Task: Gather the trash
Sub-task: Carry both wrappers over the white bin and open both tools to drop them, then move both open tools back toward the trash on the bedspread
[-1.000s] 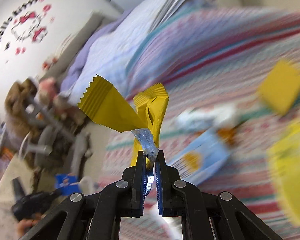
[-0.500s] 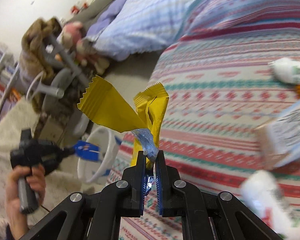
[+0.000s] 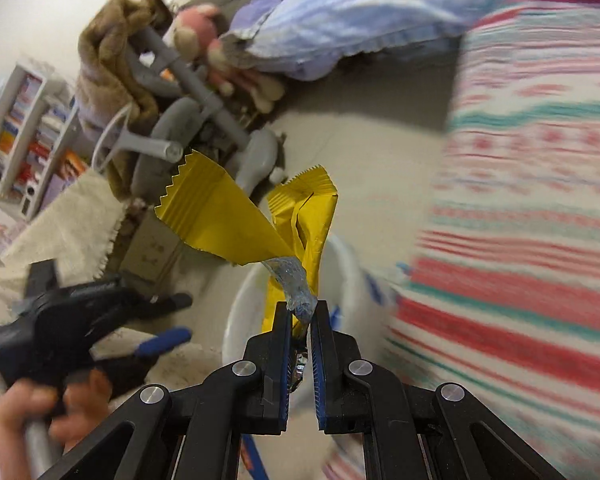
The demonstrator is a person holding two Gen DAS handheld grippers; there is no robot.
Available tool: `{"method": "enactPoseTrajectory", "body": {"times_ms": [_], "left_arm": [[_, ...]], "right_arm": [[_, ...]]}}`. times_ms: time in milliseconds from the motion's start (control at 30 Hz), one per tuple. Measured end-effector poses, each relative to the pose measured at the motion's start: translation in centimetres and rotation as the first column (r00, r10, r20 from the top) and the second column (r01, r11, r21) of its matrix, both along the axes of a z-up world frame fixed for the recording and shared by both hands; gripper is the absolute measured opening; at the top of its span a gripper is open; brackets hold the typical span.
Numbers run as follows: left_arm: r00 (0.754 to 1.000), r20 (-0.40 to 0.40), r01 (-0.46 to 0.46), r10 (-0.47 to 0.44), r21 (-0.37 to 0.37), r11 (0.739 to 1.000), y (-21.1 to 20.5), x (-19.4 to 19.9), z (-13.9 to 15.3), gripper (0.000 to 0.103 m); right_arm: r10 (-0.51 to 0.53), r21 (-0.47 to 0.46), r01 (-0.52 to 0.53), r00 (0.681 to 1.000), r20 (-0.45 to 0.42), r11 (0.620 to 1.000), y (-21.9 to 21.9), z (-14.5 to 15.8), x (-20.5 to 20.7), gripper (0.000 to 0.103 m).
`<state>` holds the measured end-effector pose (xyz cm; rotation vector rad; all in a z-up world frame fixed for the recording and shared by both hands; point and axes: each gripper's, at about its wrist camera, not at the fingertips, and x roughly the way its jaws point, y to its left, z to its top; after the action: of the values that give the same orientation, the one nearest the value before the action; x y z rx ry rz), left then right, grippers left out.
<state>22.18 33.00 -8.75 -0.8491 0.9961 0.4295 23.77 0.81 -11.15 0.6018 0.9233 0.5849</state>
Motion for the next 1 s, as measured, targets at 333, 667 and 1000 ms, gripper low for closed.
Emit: {"method": "enactPoseTrajectory", "body": {"times_ms": [333, 667, 1000], "left_arm": [[0.982, 0.038, -0.189, 0.186, 0.118, 0.975, 2.5, -2.0, 1.5, 0.039], [0.997, 0.06, -0.05, 0.039, 0.203, 0.978, -2.4, 0.1, 2.9, 0.039], [0.871, 0.059, 0.45, -0.487, 0.301, 0.841, -15.2, 3.1, 4.6, 0.04]], "right_arm": [[0.122, -0.174, -0.132, 0.99, -0.064, 0.976, 7.8, -3.1, 4.6, 0.045], [0.041, -0.151, -0.053, 0.996, -0.082, 0.987, 0.7, -1.7, 1.8, 0.046], [-0.051, -0.231, 0.035, 0.997, -0.065, 0.972, -8.8, 4.3, -3.6, 0.05]]}}
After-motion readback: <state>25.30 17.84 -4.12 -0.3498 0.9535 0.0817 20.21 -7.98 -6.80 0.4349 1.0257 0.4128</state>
